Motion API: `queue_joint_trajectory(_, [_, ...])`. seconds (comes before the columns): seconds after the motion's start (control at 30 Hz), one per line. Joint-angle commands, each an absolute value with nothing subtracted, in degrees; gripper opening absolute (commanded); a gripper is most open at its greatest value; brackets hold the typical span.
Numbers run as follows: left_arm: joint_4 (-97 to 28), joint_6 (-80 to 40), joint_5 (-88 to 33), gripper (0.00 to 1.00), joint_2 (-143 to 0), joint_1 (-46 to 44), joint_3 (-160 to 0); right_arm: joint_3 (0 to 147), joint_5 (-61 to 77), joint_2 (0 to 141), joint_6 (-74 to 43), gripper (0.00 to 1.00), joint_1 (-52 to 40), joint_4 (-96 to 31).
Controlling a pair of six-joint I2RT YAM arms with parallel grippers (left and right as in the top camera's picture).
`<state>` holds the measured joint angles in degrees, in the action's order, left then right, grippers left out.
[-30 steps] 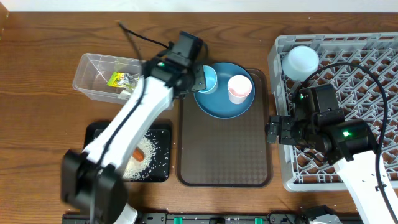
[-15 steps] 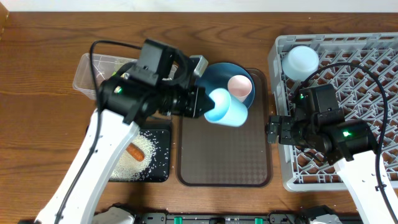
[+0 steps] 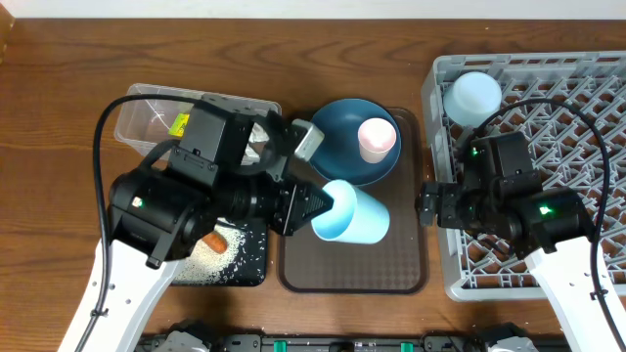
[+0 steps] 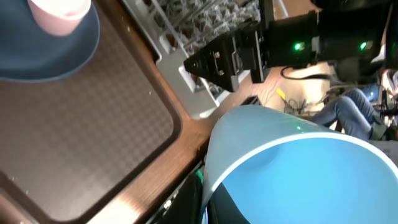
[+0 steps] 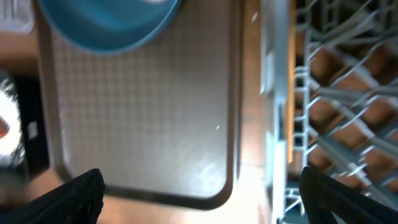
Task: Sort waste into correct bins and load items into the dishwasher rack
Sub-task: 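Close the left gripper on the light-blue cup and lift it, then carry the blue cup right while the right gripper approaches it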
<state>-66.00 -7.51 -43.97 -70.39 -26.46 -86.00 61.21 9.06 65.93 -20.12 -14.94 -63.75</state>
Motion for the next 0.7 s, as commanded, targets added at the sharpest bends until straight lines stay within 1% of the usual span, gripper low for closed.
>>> queue_joint_trajectory(0.0, [-66.78, -5.1, -45.01, 0.06, -70.17, -26.5, -86.46, 62.19, 16.53, 65.6, -16.38, 0.99, -13.96, -64.75])
queue_joint_trajectory(0.07, [-66.87, -5.1, -45.04, 0.06, -70.17, -26.5, -86.46, 62.19, 21.04, 65.6, -13.28, 0.87, -13.96, -65.56])
queue_joint_trajectory(0.17, [-67.0, -5.1, -45.3, 0.06, -70.17, -26.5, -86.46, 62.17, 32.64, 65.45, -3.16, 0.75, -14.13, -66.11])
queue_joint_trajectory(0.23, [-67.07, -4.95, -45.93, 0.06, -70.17, -26.5, -86.46, 62.17, 39.99, 65.45, 2.04, 0.74, -14.48, -66.46])
queue_joint_trajectory(0.3, [-67.26, -4.93, -45.98, 0.06, -70.15, -26.5, -86.46, 62.17, 44.6, 65.45, 5.78, 0.77, -14.98, -67.13])
queue_joint_trajectory(0.33, [-67.48, -4.93, -45.98, 0.06, -70.15, -26.5, -86.46, 62.17, 46.33, 65.45, 7.46, 0.78, -15.33, -67.68])
queue_joint_trajectory(0.6, [-69.97, -3.4, -46.19, 0.06, -69.87, -26.5, -86.46, 62.13, 59.7, 65.45, 20.01, 0.77, -17.56, -70.5])
queue_joint_trajectory(0.67, [-69.97, -3.01, -47.83, 0.06, -69.87, -26.5, -86.46, 62.13, 61.69, 65.45, 22.61, 0.77, -18.39, -70.46])
